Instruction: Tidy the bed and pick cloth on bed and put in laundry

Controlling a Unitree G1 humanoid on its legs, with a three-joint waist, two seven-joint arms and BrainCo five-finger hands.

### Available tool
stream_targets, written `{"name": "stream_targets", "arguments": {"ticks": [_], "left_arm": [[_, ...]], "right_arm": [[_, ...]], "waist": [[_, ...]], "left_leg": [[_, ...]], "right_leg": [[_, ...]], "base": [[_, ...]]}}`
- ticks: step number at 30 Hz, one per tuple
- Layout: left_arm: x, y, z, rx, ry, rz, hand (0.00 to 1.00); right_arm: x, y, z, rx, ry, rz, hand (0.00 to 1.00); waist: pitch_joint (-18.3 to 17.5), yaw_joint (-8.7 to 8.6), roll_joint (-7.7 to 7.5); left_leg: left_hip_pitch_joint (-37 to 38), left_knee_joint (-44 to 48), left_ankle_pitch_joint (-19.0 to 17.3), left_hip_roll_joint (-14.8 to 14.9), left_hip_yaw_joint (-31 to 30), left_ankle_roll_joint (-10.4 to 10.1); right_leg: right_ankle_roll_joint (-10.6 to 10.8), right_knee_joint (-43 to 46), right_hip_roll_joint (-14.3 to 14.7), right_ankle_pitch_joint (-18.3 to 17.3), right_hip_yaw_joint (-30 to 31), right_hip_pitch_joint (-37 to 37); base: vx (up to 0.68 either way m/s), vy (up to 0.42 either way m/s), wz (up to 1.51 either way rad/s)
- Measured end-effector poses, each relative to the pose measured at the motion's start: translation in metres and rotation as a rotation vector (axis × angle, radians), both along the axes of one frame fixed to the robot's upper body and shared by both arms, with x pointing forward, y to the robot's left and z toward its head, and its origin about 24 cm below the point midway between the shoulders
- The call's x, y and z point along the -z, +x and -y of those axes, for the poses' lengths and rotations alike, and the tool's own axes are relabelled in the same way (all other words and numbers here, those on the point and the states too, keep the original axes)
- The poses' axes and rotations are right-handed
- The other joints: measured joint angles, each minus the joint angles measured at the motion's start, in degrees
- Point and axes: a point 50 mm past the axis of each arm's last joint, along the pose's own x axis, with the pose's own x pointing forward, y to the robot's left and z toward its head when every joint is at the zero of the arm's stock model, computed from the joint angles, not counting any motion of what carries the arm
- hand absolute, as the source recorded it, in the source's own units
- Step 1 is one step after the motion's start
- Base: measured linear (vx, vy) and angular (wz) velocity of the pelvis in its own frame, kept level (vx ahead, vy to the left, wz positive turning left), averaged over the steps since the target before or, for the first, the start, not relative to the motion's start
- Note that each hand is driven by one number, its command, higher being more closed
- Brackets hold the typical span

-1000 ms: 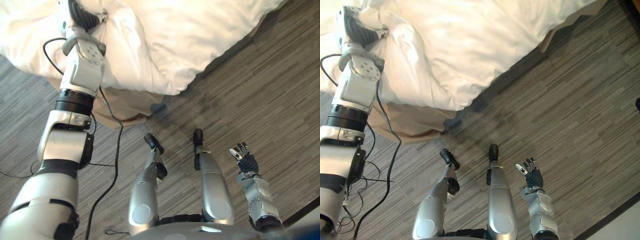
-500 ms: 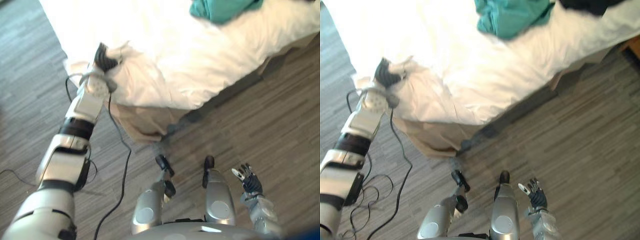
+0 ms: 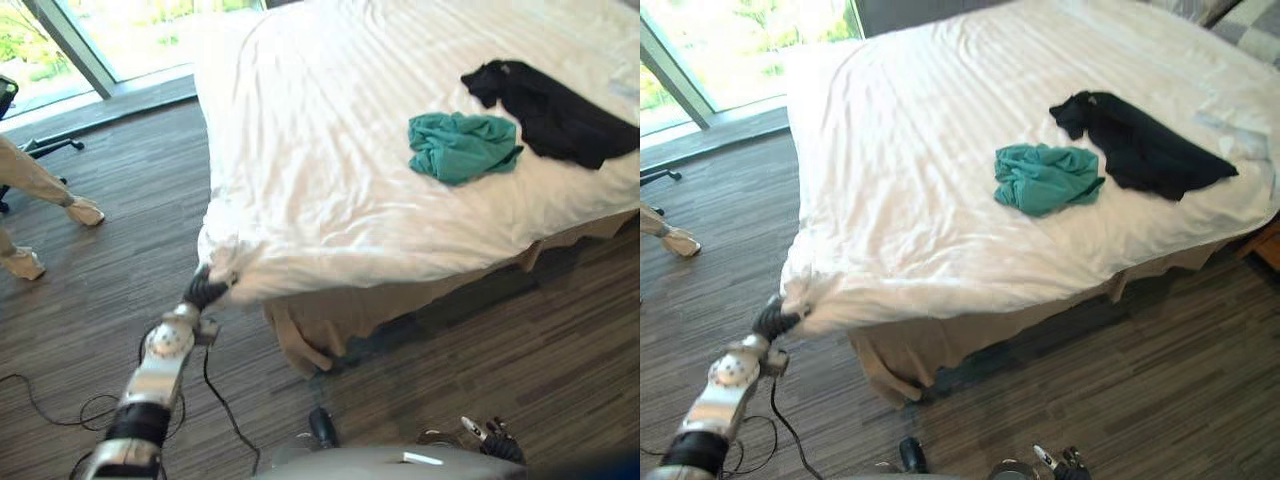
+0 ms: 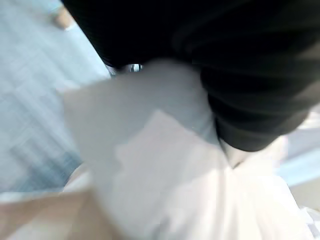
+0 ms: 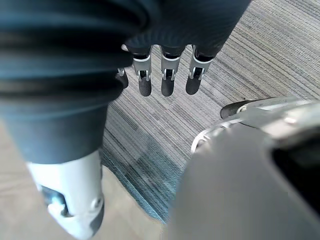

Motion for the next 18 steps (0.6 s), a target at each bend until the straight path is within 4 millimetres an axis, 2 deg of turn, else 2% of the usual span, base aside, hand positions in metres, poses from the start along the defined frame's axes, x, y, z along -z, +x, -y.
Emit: {"name": "stream_targets", "arguments": {"ticks": [3, 7, 9, 10, 12, 13, 15, 18], "left_arm": [[0.028, -0.025, 0.019, -0.022, -0.091, -0.086, 0.0], [0.067, -0.065, 0.024, -0.124, -0.139, -0.261, 0.0], [0.099, -0.102, 0.023, -0.267, -0.165, -0.441, 0.0], [0.107, -0.113, 0.022, -0.318, -0.186, -0.485, 0.0], [0.129, -0.156, 0.023, -0.509, -0.241, -0.646, 0.0], [0.133, -0.168, 0.024, -0.545, -0.25, -0.687, 0.0], [0.144, -0.212, 0.03, -0.655, -0.259, -0.863, 0.0], [0.147, -0.243, 0.035, -0.689, -0.224, -1.029, 0.0]], "right_arm": [[0.001, 0.002, 0.002, 0.032, 0.028, -0.021, 0.0], [0.003, 0.013, 0.001, 0.077, 0.073, -0.02, 0.0], [0.003, 0.021, 0.0, 0.119, 0.103, -0.006, 0.0], [0.004, 0.021, 0.001, 0.138, 0.111, -0.003, 0.0], [0.006, 0.014, 0.003, 0.224, 0.131, -0.018, 0.0], [0.006, 0.014, 0.004, 0.238, 0.131, -0.019, 0.0], [0.007, 0.015, 0.009, 0.319, 0.127, -0.015, 0.0], [0.005, 0.018, 0.016, 0.395, 0.108, 0.007, 0.0]], "waist": [[-0.85, 1.92, -0.39], [-0.98, 2.6, -0.5], [-1.48, 3.19, -0.62], [-1.52, 3.47, -0.67], [-1.85, 3.99, -1.5], [-1.86, 4.08, -1.57], [-1.88, 4.11, -2.22], [-1.86, 4.21, -2.56]], "left_leg": [[0.07, -0.32, -0.01, 0.03, -1.55, 0.02], [0.69, -0.42, -0.04, -0.31, -3.03, 0.06], [0.9, -0.43, -0.16, -0.43, -3.47, 0.15], [1.01, -0.43, -0.2, -0.51, -3.68, 0.2], [1.68, -0.44, -0.48, -0.95, -4.39, 0.36], [1.87, -0.44, -0.55, -1.08, -4.48, 0.39], [1.95, -0.44, -0.73, -1.4, -4.68, 0.59], [2.57, -0.44, -1.1, -1.53, -4.16, 0.58]], "right_leg": [[-0.06, -0.86, 0.2, -0.01, -0.91, 1.05], [-0.51, -2.29, 0.3, -0.23, -1.88, 2.84], [-0.57, -2.38, 0.34, -0.27, -1.91, 3.1], [-0.57, -2.44, 0.31, -0.27, -2.05, 3.34], [-0.54, -2.95, 0.07, -0.25, -2.9, 4.62], [-0.5, -3.16, 0.02, -0.23, -3.01, 5.02], [-0.35, -3.59, -0.16, -0.05, -3.19, 5.43], [-0.37, -4.0, -0.24, 0.21, -2.69, 5.97]], "base": [[-0.01, -0.018, 0.18], [-0.04, 0.003, 0.16], [-0.04, 0.007, 0.02], [-0.01, 0.01, 0.12], [0.0, 0.016, 0.15], [0.02, 0.021, 0.12], [0.03, 0.022, 0.07], [0.02, 0.008, -0.07]]}}
